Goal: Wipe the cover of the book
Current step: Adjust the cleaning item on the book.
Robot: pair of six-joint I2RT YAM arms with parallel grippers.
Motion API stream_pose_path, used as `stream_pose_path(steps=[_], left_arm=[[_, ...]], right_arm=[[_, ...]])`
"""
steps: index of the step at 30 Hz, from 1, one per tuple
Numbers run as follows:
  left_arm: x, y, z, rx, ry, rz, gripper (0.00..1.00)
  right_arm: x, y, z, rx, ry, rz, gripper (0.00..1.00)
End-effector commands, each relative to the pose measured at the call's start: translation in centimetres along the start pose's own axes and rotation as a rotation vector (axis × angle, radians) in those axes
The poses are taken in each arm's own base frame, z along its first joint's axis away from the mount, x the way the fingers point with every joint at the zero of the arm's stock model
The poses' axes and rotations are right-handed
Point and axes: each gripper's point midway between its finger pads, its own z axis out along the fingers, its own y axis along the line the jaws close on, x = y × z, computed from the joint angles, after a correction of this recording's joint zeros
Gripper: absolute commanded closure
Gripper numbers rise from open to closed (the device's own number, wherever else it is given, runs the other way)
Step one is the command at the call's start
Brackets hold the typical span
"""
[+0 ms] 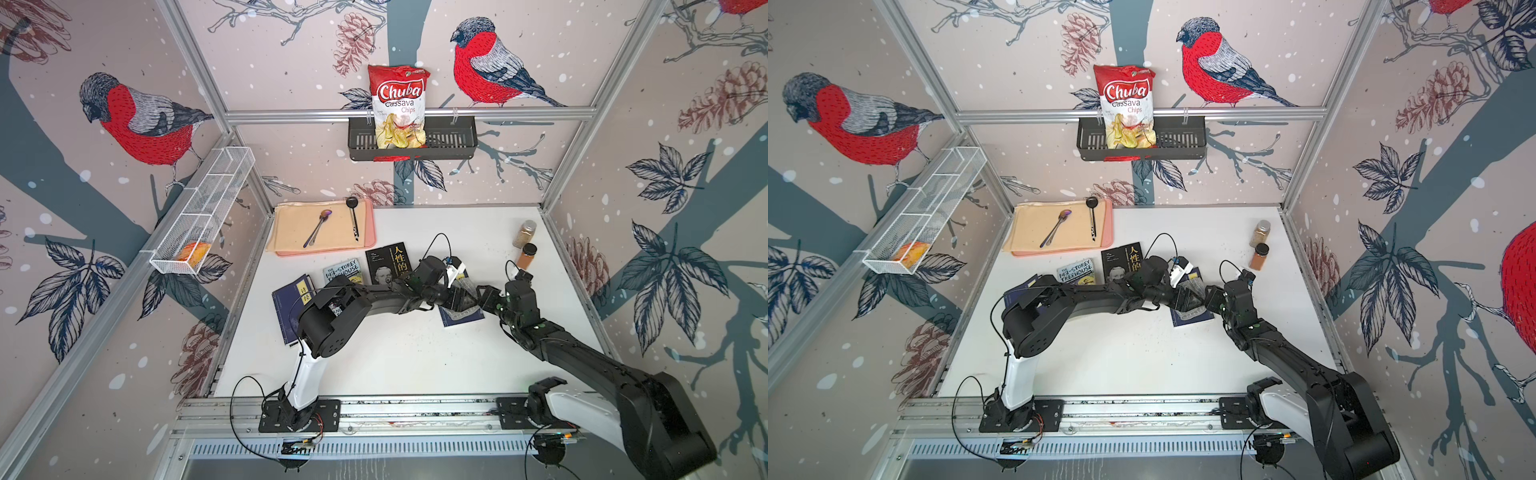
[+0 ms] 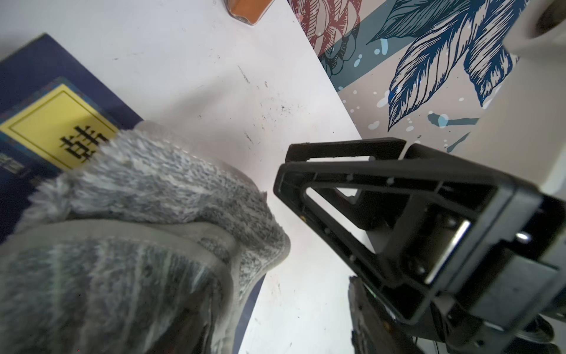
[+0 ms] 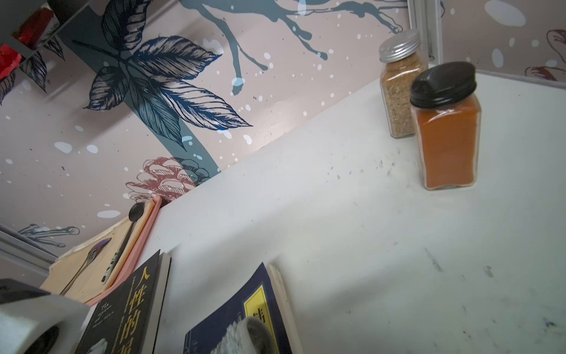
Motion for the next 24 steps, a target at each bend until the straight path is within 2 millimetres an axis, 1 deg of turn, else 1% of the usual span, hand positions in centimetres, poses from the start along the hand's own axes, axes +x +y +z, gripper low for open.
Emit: stream_pose_path(steps=[1, 5, 7, 8, 9, 11, 13, 14, 16, 18, 19, 21, 24], left_arm=[[-2.4, -3.3, -1.2, 0.085, -0.064, 0.097, 0.33], [-3.1, -4.1, -2.7, 0.060, -0.093, 0.120, 0.33], [-3.7, -3.8, -4.2, -0.007, -0.117, 0.140, 0.33], [-3.8, -3.1, -4.9, -0.045, -0.126, 0.139, 0.33], [-4.1, -2.5, -6.1, -0.089, -0.143, 0.135, 0.33], [-4.1, -0.1, -8.5, -0.201, -0.169, 0.103, 0.33], [-3.7, 2.7, -11.3, -0.302, -0.202, 0.060, 0.33], [-3.4, 3.8, -12.5, -0.340, -0.217, 0.045, 0.33], [-1.9, 6.4, -14.9, -0.433, -0.234, 0.009, 0.31], [-0.8, 8.2, -16.7, -0.500, -0.243, -0.017, 0.30], [-0.1, 8.8, -17.3, -0.516, -0.245, -0.027, 0.30], [0.7, 9.3, -17.9, -0.517, -0.253, -0.041, 0.30], [1.7, 9.6, -18.2, -0.509, -0.259, -0.054, 0.30]], right_arm=[[0.9, -0.4, -0.3, 0.008, 0.034, -0.010, 0.44], [0.8, -0.1, -0.5, -0.008, 0.027, -0.018, 0.38], [1.0, 0.2, -0.3, -0.026, 0.040, -0.034, 0.34], [1.1, 0.5, -0.2, -0.034, 0.051, -0.045, 0.33], [1.2, 0.8, 0.0, -0.041, 0.061, -0.059, 0.31], [1.4, 1.4, 0.3, -0.048, 0.080, -0.093, 0.28], [1.6, 2.2, 0.8, -0.038, 0.102, -0.147, 0.25], [1.6, 2.6, 1.0, -0.032, 0.109, -0.177, 0.23], [1.7, 3.5, 1.5, 0.005, 0.127, -0.255, 0.17], [1.7, 4.6, 1.9, 0.024, 0.143, -0.331, 0.12], [2.0, 4.9, 2.4, 0.044, 0.161, -0.363, 0.11], [2.2, 5.1, 3.0, 0.073, 0.181, -0.405, 0.08], [2.8, 4.6, 4.0, 0.126, 0.225, -0.447, 0.03]])
